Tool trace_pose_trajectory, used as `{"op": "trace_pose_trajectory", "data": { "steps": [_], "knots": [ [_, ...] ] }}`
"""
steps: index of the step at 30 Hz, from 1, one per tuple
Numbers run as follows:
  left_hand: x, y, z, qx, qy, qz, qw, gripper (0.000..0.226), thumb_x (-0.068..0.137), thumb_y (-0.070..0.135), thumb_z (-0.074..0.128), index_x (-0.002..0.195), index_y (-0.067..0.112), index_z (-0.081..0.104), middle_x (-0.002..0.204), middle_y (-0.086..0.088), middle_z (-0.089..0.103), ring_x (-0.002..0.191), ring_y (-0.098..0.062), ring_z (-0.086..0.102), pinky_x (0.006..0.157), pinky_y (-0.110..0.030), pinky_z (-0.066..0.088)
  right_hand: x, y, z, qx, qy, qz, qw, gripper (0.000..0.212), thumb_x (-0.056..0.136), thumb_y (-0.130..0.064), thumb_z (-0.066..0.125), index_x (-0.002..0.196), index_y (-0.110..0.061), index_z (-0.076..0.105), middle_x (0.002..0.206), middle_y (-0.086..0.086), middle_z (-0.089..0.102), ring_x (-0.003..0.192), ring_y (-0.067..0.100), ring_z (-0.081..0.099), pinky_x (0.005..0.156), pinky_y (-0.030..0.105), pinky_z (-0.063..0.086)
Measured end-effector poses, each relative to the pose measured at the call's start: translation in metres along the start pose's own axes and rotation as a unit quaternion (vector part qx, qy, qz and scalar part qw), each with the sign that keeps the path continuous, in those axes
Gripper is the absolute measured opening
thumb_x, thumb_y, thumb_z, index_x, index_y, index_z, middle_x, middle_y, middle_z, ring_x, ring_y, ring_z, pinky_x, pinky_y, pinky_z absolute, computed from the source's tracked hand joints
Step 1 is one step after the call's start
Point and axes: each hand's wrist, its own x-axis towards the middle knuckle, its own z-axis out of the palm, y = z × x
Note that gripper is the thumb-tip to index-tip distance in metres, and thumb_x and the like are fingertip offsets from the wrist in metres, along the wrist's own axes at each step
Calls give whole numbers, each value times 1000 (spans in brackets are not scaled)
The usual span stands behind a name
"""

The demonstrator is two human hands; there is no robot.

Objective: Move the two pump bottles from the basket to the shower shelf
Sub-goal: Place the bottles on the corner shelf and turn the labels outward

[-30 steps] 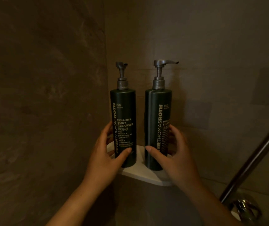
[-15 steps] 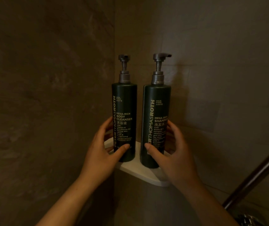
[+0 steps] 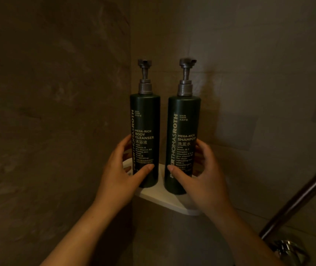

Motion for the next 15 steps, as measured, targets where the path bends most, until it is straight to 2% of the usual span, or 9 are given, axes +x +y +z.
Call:
{"op": "trace_pose_trajectory", "data": {
  "steps": [3,5,9,11,15],
  "knots": [
    [5,-5,-1,-16,-9,0,1000,77,70,23,75,119,61,29,133,12,43,110,8,44,70,-5,45,0,0,5,-6,16,1,1000,72,64,-38,77,123,-50,36,118,-28,48,108,-9,47,77,15,40],
    [8,-7,-1,-21,-11,3,1000,77,73,15,74,122,56,30,133,10,43,108,10,44,68,-1,43,0,1,7,-6,22,4,1000,73,65,-37,77,125,-48,37,120,-26,49,109,-7,48,78,16,41],
    [10,-5,-1,-42,-6,3,999,75,71,20,75,123,52,31,123,23,44,100,22,45,68,1,40,2,2,8,-7,23,4,1000,74,64,-38,76,124,-49,36,119,-27,48,110,-5,48,82,21,44],
    [12,-4,-1,-43,7,1,999,70,72,23,75,124,47,34,116,29,44,96,26,45,69,2,39,4,3,9,-3,23,7,1000,73,64,-37,77,123,-50,36,118,-27,48,109,-6,48,81,20,43],
    [20,-5,2,-54,5,-11,998,66,77,18,71,127,40,35,113,29,45,94,26,46,70,-1,42,10,6,15,0,26,10,1000,73,64,-36,77,121,-54,35,118,-27,48,106,-12,47,75,13,41]
  ]
}}
